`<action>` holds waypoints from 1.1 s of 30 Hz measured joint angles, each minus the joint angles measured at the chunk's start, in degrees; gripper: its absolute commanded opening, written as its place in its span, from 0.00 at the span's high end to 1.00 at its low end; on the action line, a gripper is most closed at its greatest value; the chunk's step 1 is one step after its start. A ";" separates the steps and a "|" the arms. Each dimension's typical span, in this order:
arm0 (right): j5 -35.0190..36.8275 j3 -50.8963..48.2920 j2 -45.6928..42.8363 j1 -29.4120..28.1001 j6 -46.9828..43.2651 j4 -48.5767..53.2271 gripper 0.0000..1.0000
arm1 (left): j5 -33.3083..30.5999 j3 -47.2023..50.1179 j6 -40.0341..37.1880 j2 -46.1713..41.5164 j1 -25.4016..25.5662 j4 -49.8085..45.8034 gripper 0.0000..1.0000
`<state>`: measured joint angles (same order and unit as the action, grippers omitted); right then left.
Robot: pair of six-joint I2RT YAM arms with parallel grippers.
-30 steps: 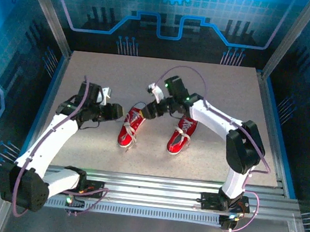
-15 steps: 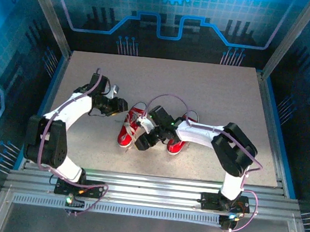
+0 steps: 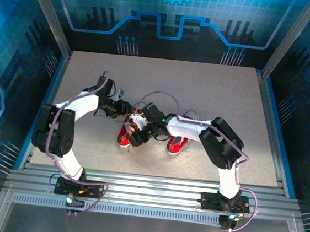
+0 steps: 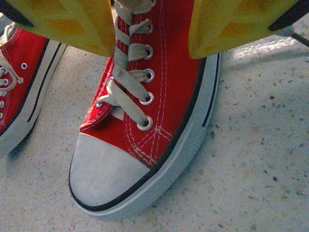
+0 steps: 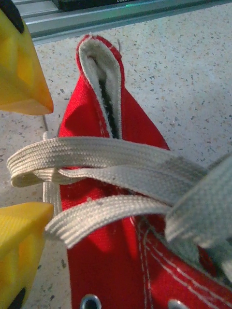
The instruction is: Tie the shoes
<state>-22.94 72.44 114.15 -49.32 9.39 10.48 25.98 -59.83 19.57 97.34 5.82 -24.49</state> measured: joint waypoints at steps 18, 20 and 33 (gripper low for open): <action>3.48 0.42 1.03 -0.79 -0.52 2.54 0.98 | 1.33 -0.02 -0.13 0.04 0.09 -0.15 1.00; 4.15 0.42 0.76 -0.94 -0.81 3.13 0.98 | 0.70 -0.04 -0.85 -1.22 0.09 -0.50 1.00; 5.27 0.42 -2.19 -1.01 -2.95 7.45 1.00 | 0.92 -0.35 -3.67 -5.90 -0.28 -0.63 1.00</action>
<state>-17.67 72.86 111.96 -50.33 6.44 17.93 26.89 -60.18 15.90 91.44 5.54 -25.12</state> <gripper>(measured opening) 0.055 0.049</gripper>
